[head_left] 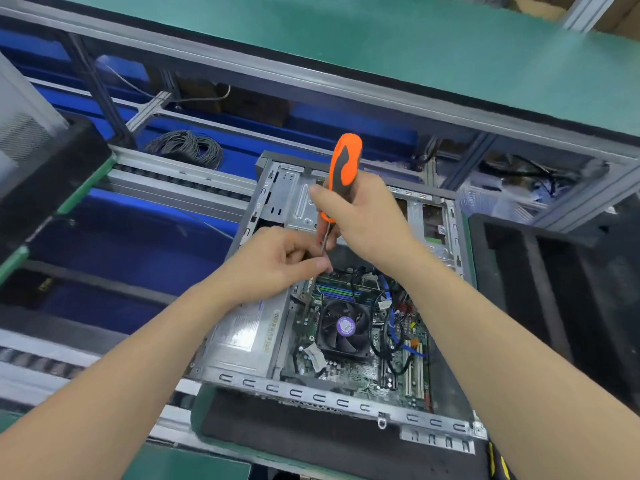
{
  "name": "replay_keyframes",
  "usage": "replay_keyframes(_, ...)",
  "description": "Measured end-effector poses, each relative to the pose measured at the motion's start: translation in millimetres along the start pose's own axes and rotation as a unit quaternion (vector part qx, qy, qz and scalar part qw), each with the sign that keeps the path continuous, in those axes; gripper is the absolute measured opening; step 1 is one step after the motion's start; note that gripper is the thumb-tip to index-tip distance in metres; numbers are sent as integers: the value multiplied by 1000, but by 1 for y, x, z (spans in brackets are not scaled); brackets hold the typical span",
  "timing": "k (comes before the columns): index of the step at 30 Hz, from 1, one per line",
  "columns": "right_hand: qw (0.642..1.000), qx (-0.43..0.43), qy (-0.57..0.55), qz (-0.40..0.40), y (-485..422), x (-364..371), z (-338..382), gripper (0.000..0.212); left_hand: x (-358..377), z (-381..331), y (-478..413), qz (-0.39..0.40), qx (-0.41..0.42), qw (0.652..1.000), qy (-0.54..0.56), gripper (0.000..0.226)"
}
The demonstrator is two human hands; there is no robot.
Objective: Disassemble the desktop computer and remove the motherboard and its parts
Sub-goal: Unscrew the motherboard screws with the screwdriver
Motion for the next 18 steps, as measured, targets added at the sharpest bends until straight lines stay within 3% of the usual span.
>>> replay_keyframes(4,1000,-9,15,9,-3,6,0,37,1,6,2,-19,7,1000,5,41)
replay_keyframes(9,1000,-12,5,25,0,10,5,34,-3,6,4,-17,5,999,40,24)
replay_keyframes(18,999,-21,-12,42,15,17,4,28,-5,3,6,41,3,999,31,33)
Point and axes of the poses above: each hand's wrist, its own y-axis away from the middle knuckle, its own x-axis out of the palm, z = x × y, the point moved 4 cm from there along -y, towards the middle knuckle, and after that the axes turned 5 degrees about x, right-handed, at the moved point
